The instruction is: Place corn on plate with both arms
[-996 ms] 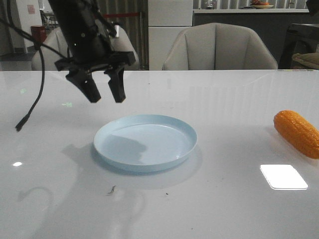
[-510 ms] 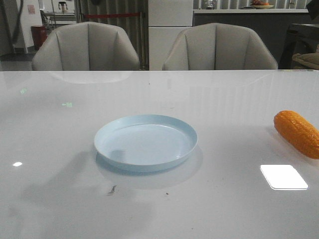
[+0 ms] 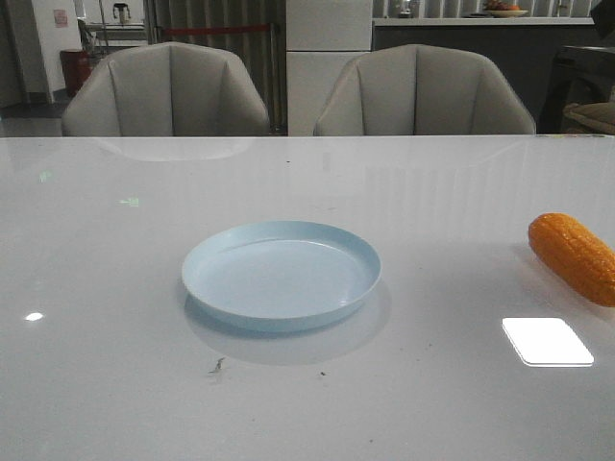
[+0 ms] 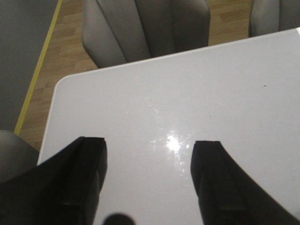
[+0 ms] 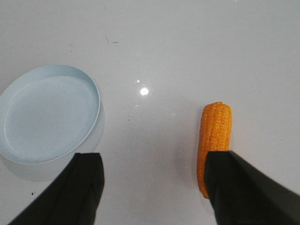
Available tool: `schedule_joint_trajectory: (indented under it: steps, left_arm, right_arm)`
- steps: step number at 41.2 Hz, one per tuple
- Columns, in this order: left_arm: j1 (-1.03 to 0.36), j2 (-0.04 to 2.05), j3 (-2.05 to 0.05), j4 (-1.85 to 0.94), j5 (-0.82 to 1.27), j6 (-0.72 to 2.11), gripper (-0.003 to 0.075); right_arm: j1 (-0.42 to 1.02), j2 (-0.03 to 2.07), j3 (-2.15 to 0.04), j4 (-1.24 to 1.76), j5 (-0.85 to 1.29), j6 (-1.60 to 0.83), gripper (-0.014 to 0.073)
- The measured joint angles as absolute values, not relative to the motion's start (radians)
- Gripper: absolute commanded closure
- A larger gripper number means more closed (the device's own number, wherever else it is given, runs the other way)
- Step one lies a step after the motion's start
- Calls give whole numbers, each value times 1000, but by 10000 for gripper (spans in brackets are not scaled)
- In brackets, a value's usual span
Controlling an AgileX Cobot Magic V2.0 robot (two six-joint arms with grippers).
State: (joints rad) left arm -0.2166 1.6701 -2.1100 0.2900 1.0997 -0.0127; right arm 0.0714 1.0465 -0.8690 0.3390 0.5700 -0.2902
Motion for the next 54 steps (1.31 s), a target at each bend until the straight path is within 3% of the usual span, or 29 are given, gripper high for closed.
schedule_joint_trajectory:
  steps: [10,22,32,42,54]
  left_arm:
    - [-132,1423,-1711,291,919,-13,267]
    - [-97,1035,-1078,271,585,-14,267]
    - [-95,766,-686,267,467,-91,267]
    - [-95,647,-579,269,431,-114,267]
    - [-95,642,-579,279,402,-117,267]
  right_arm:
    - [71,1047,-869,339,570,-290,35]
    - [71,1047,-869,339,572,-290,35]
    - [71,1047,-869,339,581,-290,35]
    - [71,1119,-871,339,571,-290,35]
    - [13,1395,-1051,341,602,-237,35]
